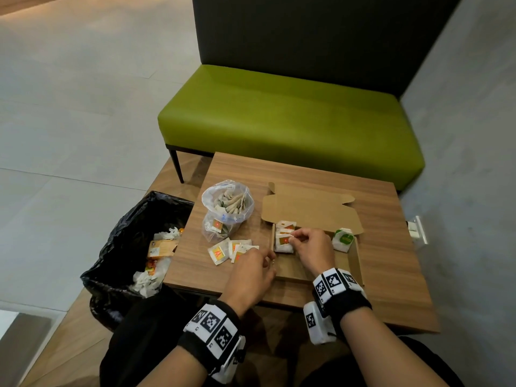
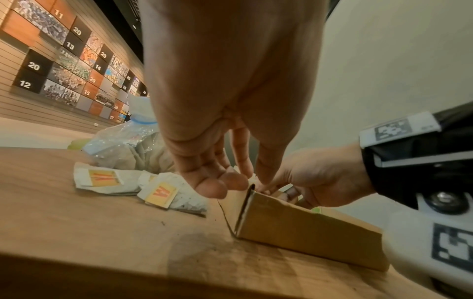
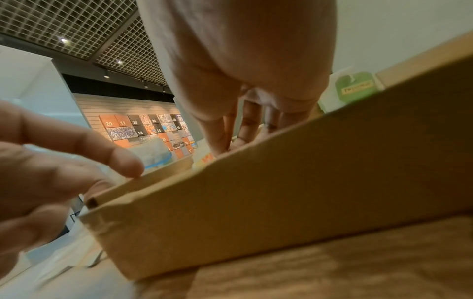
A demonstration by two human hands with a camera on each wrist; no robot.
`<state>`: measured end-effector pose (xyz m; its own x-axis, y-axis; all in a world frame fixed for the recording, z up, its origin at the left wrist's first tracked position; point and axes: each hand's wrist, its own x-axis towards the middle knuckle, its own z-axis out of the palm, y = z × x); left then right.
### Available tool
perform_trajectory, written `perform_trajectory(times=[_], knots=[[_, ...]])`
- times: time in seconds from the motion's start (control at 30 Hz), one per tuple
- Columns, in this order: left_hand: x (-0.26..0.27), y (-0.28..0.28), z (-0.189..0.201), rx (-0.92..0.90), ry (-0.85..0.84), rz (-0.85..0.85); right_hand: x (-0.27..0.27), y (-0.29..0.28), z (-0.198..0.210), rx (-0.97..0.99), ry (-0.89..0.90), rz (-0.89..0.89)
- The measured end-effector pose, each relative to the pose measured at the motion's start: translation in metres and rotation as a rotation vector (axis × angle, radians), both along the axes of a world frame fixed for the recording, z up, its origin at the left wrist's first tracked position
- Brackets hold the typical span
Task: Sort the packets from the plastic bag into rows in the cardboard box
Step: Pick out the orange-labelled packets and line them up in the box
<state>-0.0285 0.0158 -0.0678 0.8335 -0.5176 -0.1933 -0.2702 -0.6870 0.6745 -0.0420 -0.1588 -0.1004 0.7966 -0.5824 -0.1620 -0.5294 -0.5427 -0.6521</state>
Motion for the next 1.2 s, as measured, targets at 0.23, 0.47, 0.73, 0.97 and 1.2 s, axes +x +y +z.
perform_trajectory(times=[0.23, 0.47, 0.73, 0.97, 1.2], knots=[[0.001, 0.004, -0.002, -0.010, 0.006, -0.028, -0.003, 0.004, 0.003, -0.005, 0.043, -0.010], [0.001, 0.008, -0.003, -0.083, 0.042, 0.005, -0.006, 0.001, 0.001, 0.093, 0.016, -0.018], [0.039, 0.031, -0.013, 0.069, -0.080, 0.196, -0.019, -0.008, 0.013, 0.069, -0.069, -0.040], [0.046, 0.016, -0.025, 0.269, -0.210, -0.045, -0.030, 0.005, 0.029, -0.003, -0.199, -0.021], [0.041, 0.021, -0.029, 0.287, -0.278, -0.108, -0.040, 0.023, 0.041, -0.043, -0.216, 0.037]])
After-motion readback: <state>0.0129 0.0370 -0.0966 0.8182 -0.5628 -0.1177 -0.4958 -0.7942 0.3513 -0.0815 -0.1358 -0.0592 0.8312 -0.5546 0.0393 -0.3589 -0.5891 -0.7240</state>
